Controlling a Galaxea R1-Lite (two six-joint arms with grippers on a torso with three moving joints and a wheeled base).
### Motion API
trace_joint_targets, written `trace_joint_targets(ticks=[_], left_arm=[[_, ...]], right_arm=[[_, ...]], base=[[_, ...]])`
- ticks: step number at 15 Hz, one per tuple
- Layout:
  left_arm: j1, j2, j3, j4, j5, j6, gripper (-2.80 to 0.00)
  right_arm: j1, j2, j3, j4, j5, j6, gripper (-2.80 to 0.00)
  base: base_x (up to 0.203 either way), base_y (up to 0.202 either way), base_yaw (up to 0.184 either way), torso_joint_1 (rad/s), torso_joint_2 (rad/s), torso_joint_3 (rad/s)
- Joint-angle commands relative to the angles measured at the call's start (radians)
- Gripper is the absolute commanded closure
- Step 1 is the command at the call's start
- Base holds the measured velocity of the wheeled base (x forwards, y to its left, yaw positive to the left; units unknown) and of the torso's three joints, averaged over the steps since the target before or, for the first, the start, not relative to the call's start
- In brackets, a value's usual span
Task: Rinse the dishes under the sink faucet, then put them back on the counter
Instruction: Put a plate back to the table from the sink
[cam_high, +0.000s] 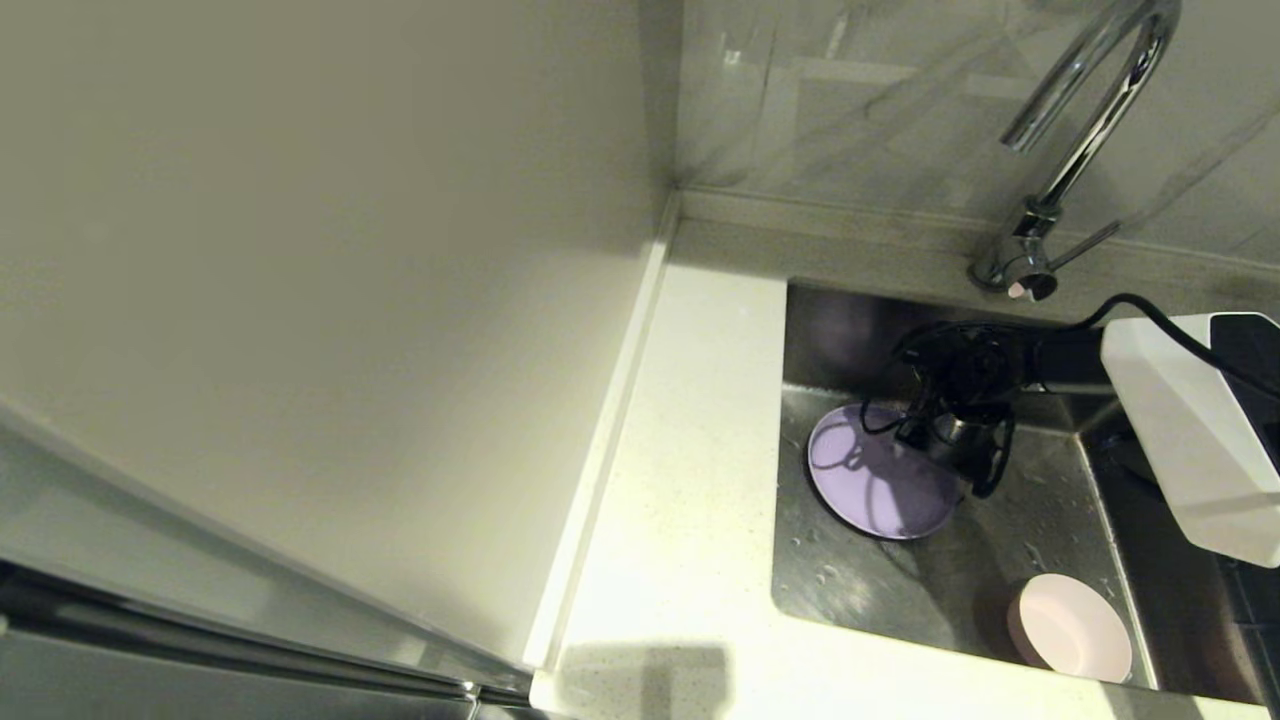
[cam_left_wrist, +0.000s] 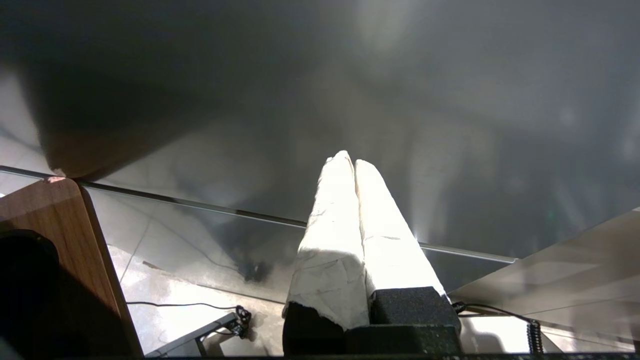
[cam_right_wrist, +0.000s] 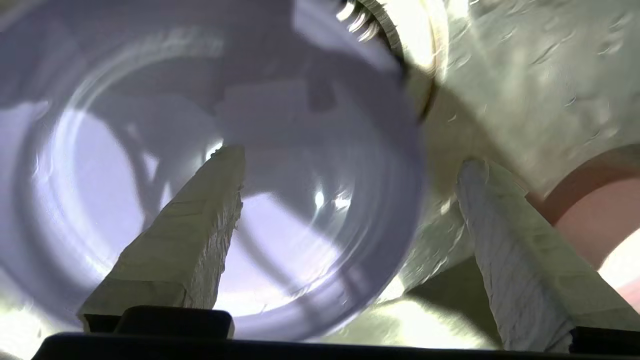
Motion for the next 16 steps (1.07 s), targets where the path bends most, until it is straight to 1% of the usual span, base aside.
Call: trace_joint_targets(ticks=[1,4,9,14,16], left_arm=[[0.0,0.0,0.003,-0.002,0.0,0.0,0.0],[0.0,0.0,0.003,0.0,0.0,0.0,0.0],[0.0,0.0,0.003,-0.001,0.0,0.0,0.0],[0.0,0.0,0.003,0.0,0.0,0.0,0.0],[-0.001,0.0,0.003,-0.002,0.0,0.0,0.0]], right_arm=[[-0.026,0.026,-0.003,-0.001,-0.002,0.0,-2.8],[-0.029,0.06,-0.003,-0.006,-0.002,-0.003,-2.8],[-0.056,0.107,-0.004,-0.08,0.003,-0.025,-2.8],[-0.07,0.125,0.002,-0.083,0.018,-0.025,-2.8],[-0.07,0.122,0.002,-0.082,0.038,-0.025,-2.8]], base=[[0.0,0.0,0.0,0.0,0.0,0.0],[0.0,0.0,0.0,0.0,0.0,0.0],[0.0,0.0,0.0,0.0,0.0,0.0],[0.0,0.0,0.0,0.0,0.0,0.0],[0.0,0.0,0.0,0.0,0.0,0.0]])
